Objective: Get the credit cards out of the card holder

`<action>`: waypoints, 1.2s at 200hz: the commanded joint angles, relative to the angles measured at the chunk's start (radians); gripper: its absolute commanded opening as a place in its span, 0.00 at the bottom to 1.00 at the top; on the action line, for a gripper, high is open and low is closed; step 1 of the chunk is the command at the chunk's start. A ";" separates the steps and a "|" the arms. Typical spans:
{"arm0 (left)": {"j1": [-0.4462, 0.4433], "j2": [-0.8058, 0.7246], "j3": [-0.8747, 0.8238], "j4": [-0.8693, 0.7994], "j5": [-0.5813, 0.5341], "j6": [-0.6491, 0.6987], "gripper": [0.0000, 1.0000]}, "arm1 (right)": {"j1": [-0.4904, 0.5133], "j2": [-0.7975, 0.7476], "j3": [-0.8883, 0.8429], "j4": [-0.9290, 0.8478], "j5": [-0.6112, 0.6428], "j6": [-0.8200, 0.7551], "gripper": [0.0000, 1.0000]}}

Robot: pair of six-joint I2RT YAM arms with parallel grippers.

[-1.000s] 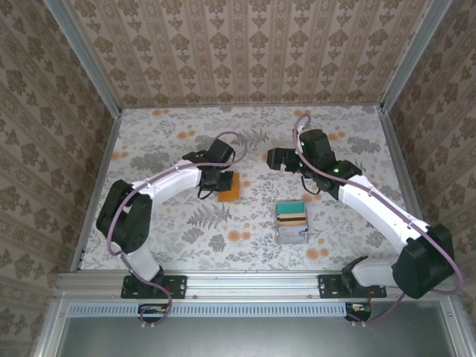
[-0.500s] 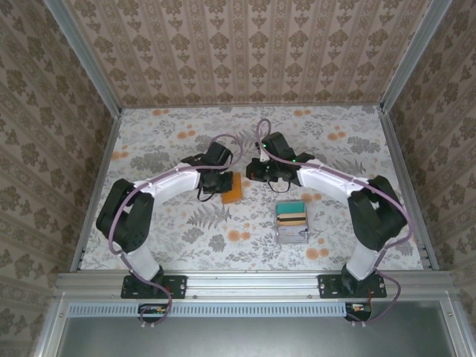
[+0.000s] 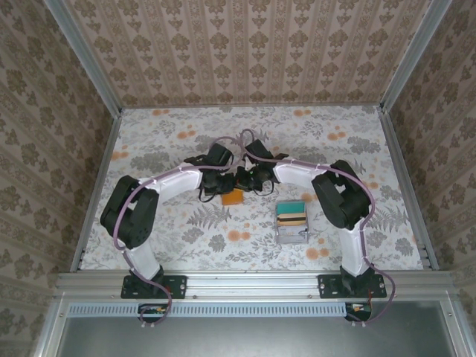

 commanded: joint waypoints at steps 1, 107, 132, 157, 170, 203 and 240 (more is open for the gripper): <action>0.022 -0.011 0.021 -0.020 0.019 -0.013 0.00 | 0.007 0.039 0.042 -0.145 0.060 0.016 0.00; 0.102 -0.081 -0.045 -0.004 0.108 -0.003 0.00 | 0.000 -0.018 0.028 -0.138 0.102 -0.040 0.00; 0.089 -0.027 -0.044 -0.007 0.085 -0.005 0.00 | -0.002 -0.069 0.020 -0.094 0.091 -0.063 0.00; 0.079 0.020 -0.045 0.013 0.099 -0.017 0.00 | 0.000 -0.057 0.024 -0.002 -0.027 -0.044 0.00; 0.074 0.034 -0.043 0.019 0.104 -0.021 0.00 | 0.005 -0.032 0.035 0.027 -0.064 -0.024 0.00; 0.070 0.050 -0.041 0.033 0.111 -0.028 0.00 | 0.016 0.068 0.094 0.001 -0.098 0.004 0.00; 0.072 0.040 -0.041 0.045 0.127 -0.033 0.00 | 0.030 0.155 0.149 -0.102 -0.052 0.021 0.00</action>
